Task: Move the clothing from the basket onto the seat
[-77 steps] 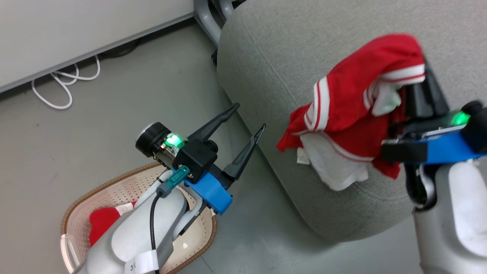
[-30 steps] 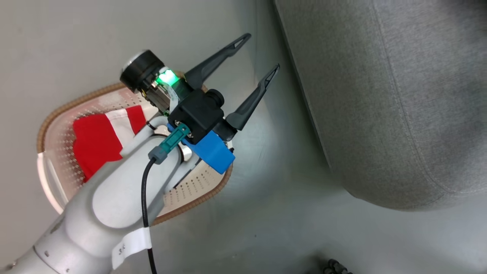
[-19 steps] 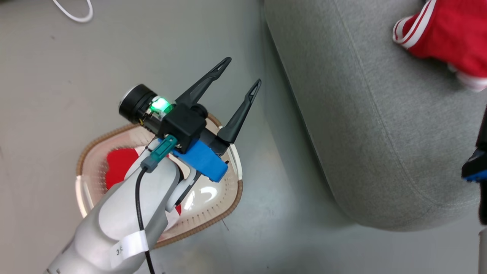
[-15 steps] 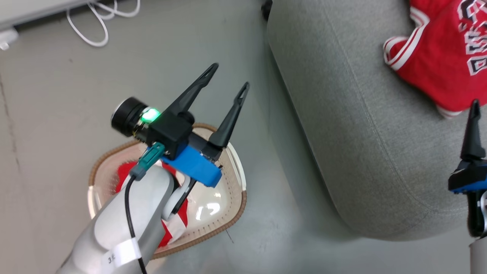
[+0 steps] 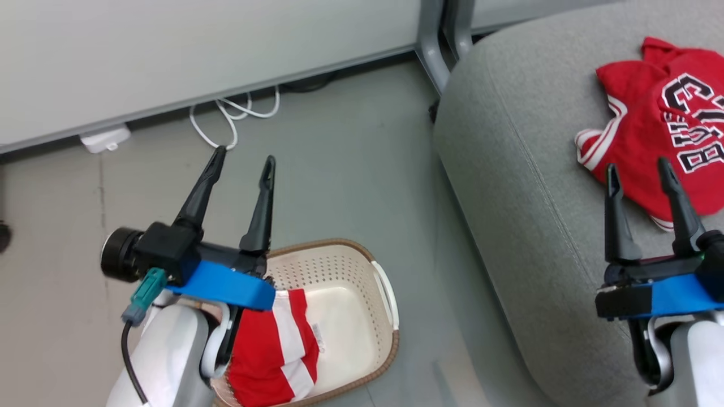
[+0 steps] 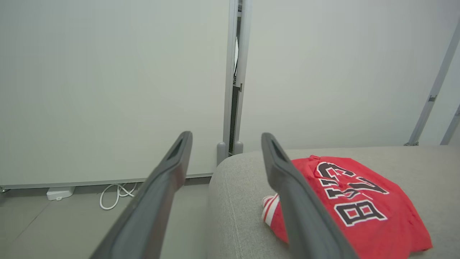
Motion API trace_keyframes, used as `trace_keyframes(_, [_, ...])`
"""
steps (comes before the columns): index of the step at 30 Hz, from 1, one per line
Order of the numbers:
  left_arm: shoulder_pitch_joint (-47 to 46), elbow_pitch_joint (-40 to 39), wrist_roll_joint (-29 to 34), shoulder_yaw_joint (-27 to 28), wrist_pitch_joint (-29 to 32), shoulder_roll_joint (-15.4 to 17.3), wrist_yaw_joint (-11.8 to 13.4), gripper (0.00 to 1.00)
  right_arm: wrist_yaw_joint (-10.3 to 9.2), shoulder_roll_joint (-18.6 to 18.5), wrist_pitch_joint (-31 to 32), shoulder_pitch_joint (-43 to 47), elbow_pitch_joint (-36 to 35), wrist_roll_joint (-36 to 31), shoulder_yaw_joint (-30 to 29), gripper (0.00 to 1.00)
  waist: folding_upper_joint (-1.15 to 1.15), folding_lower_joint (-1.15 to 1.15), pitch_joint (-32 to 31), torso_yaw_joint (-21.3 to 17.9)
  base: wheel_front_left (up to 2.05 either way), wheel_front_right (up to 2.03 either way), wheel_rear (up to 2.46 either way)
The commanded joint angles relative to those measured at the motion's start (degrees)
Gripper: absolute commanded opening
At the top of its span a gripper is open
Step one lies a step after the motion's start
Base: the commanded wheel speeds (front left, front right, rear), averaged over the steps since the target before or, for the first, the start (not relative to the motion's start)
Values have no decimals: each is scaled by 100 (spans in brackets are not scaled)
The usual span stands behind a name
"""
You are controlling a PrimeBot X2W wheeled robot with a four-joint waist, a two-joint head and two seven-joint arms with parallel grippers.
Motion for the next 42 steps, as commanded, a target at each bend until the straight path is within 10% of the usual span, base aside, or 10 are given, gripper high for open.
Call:
trace_keyframes(1, [182,-41,77,180,-14,-65,-34,100,1,16,1,188,-73,27,65,100,0,1,-274,251,0,0,0])
trace_keyframes(18, [1463,-249,778,1782,-15,-459,-341,100,1,310,1,780,-132,123,570,100,0,1,-860,751,0,0,0])
trace_keyframes(42, [1852,-53,1120,2162,-15,-750,-488,100,1,416,1,1109,321,325,734,100,0,1,-1238,1031,0,0,0])
